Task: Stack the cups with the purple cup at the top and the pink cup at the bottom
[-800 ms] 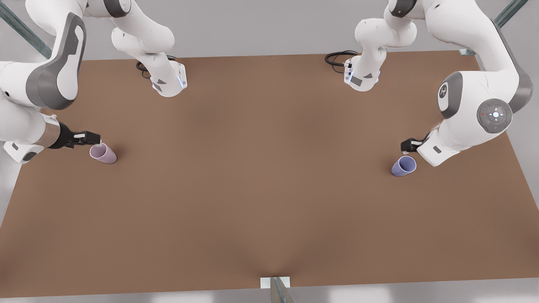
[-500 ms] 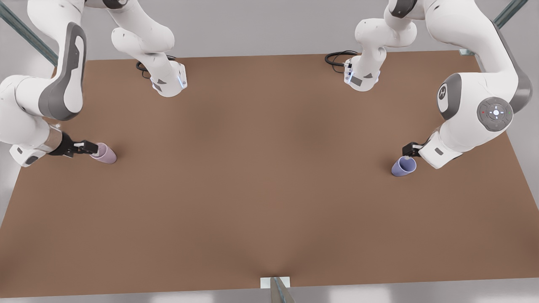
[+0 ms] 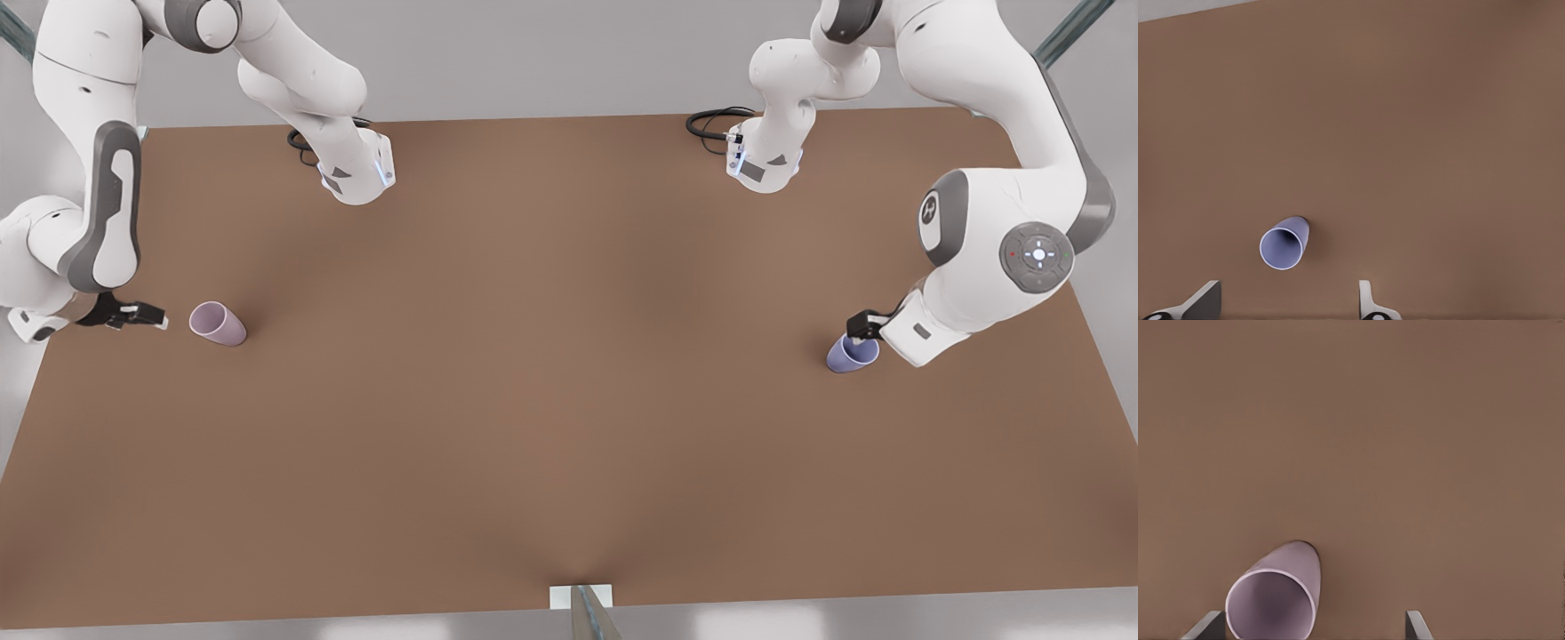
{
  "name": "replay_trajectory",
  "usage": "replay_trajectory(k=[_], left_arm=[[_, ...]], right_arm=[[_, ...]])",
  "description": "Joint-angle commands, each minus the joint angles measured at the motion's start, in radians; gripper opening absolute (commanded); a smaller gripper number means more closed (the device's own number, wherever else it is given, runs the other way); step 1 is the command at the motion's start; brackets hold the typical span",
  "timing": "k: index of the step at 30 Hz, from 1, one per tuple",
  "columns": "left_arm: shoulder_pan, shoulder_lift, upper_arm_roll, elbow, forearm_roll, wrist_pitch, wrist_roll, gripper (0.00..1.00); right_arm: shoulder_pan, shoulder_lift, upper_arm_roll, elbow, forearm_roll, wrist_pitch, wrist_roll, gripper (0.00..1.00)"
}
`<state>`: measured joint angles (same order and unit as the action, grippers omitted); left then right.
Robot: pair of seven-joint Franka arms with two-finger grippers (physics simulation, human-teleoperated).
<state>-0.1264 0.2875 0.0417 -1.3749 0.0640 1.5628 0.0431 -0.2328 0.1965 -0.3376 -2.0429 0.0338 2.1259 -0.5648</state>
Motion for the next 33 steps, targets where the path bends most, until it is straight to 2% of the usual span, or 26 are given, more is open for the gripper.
replay_trajectory(k=[1, 16, 20, 22, 28, 30, 32, 33], left_arm=[[0.001, 0.001, 0.003, 0.0, 0.0, 0.003, 0.0, 1.0], [0.002, 0.018, 0.017, 0.0, 0.0, 0.008, 0.001, 1.0], [0.002, 0.019, 0.018, 0.0, 0.0, 0.008, 0.001, 1.0], [0.002, 0.027, 0.018, 0.002, -0.001, 0.01, 0.001, 1.0], [0.002, 0.027, 0.02, 0.002, -0.001, 0.01, 0.001, 1.0], [0.002, 0.028, 0.02, 0.002, -0.001, 0.01, 0.001, 1.0], [0.002, 0.03, 0.02, 0.002, -0.004, 0.01, 0.001, 1.0], [0.002, 0.03, 0.02, 0.002, -0.004, 0.01, 0.001, 1.0]], right_arm=[[-0.005, 0.006, -0.014, -0.028, 0.001, 0.132, -0.38, 1.0], [-0.005, -0.015, -0.026, -0.25, 0.031, 0.309, -0.395, 1.0], [-0.003, -0.006, -0.026, -0.269, 0.031, 0.352, -0.394, 1.0], [0.001, -0.002, -0.024, -0.269, 0.031, 0.358, -0.394, 0.95], [0.009, 0.034, -0.024, -0.269, 0.072, 0.376, -0.386, 0.93], [0.009, 0.037, -0.021, -0.27, 0.074, 0.375, -0.38, 0.89], [0.009, 0.037, -0.021, -0.284, 0.072, 0.373, -0.382, 0.76], [0.009, 0.037, -0.021, -0.287, 0.074, 0.375, -0.382, 0.66]])
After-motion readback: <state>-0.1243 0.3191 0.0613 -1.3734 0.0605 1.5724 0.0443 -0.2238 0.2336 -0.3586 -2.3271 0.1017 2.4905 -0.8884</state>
